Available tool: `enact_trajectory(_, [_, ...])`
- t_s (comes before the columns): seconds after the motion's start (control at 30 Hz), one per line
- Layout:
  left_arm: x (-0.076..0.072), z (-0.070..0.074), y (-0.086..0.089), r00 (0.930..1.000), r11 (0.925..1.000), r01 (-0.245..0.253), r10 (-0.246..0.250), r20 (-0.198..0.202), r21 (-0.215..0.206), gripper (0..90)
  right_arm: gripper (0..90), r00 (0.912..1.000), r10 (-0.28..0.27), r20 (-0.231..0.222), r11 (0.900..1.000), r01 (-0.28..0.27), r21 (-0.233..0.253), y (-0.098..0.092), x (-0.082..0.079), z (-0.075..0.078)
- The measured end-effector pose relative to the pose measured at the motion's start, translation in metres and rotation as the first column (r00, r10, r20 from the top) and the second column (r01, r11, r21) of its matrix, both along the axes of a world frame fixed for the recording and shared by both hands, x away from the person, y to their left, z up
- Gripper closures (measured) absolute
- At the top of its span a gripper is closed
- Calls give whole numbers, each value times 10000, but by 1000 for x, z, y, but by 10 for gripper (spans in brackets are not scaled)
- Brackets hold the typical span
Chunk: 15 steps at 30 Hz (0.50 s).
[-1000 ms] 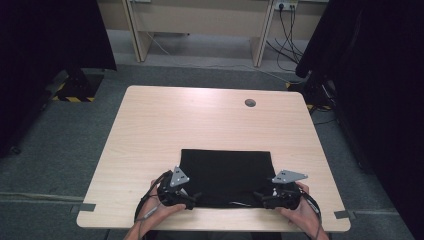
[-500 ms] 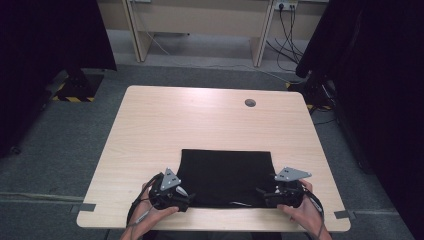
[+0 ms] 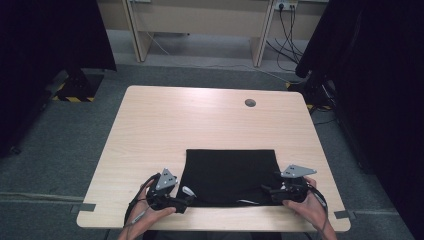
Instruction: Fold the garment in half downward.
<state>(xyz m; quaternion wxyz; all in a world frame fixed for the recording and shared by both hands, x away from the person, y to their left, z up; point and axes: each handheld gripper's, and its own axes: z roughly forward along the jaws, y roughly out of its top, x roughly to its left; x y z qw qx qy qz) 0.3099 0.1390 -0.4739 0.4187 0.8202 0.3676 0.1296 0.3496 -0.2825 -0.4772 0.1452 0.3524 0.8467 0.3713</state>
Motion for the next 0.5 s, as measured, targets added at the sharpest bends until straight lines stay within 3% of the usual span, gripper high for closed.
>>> enact_trajectory(0.5, [2,-8,1,9991,9993,102,-88,-405,359,63,256,10000,37,-71,10000,-37,-29,-31,-1,1])
